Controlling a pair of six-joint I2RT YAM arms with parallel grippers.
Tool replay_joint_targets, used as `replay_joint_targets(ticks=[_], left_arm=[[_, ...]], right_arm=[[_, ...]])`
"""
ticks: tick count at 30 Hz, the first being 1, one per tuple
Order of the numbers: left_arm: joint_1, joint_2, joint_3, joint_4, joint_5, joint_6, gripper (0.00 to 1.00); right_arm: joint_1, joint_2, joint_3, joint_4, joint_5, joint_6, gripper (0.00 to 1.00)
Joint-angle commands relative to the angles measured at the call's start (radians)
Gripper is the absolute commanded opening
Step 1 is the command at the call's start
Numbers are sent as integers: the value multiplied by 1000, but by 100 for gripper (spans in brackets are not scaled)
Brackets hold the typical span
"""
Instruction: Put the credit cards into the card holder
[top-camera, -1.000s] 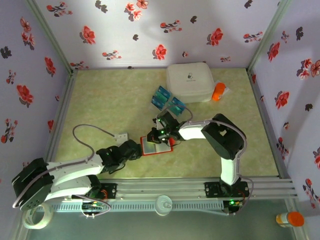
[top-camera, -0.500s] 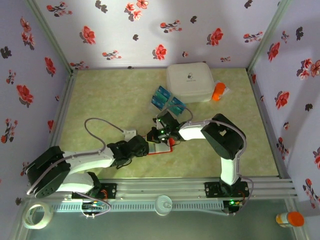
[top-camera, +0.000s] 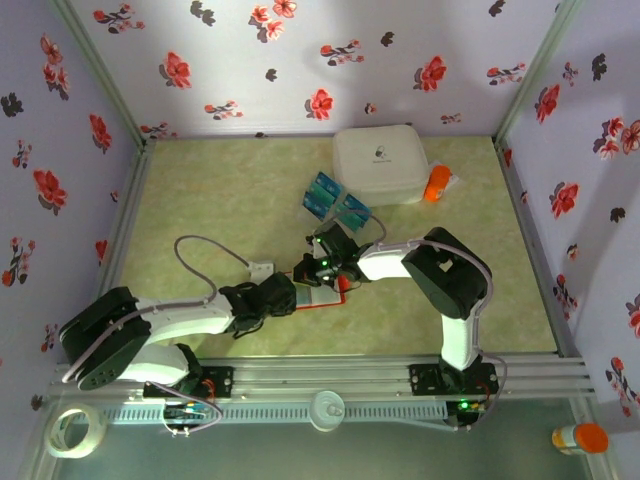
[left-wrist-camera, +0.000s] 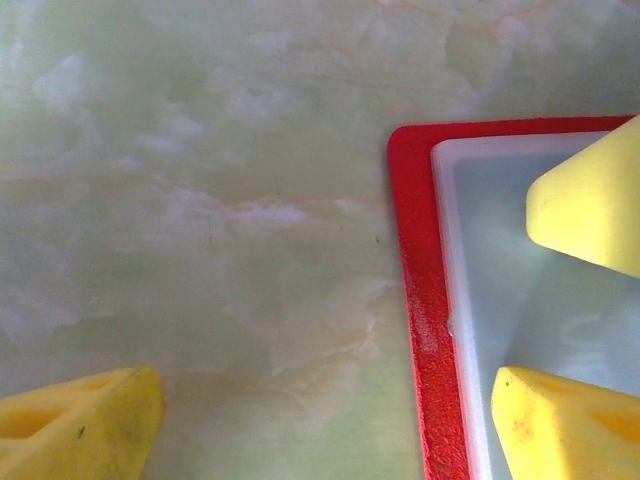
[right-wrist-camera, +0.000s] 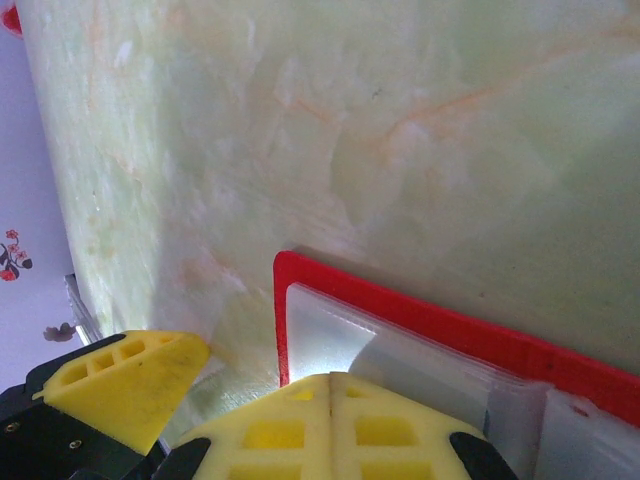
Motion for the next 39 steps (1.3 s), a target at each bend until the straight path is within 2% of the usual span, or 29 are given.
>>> replay_joint_targets(ticks=[1,8,22,28,39], left_arm=[[-3,32,-5,-33,-8,9,87],[-4,25,-19,-32,-10,0,86],[-4,-22,-13,-62,-15,0,86],[-4,-75,24,-87,-19,16,91],[-4,8,73,-69,-11,39,93]], right_arm=[[-13,-48,29,-47,18,-21,2],[-27,-95,-7,-97,36,-62,2],[-28,-47,-115,44,21,-2,1],[-27,-50,-129,53,24,0,1],[-26,-52,-137,61,25,7,1]])
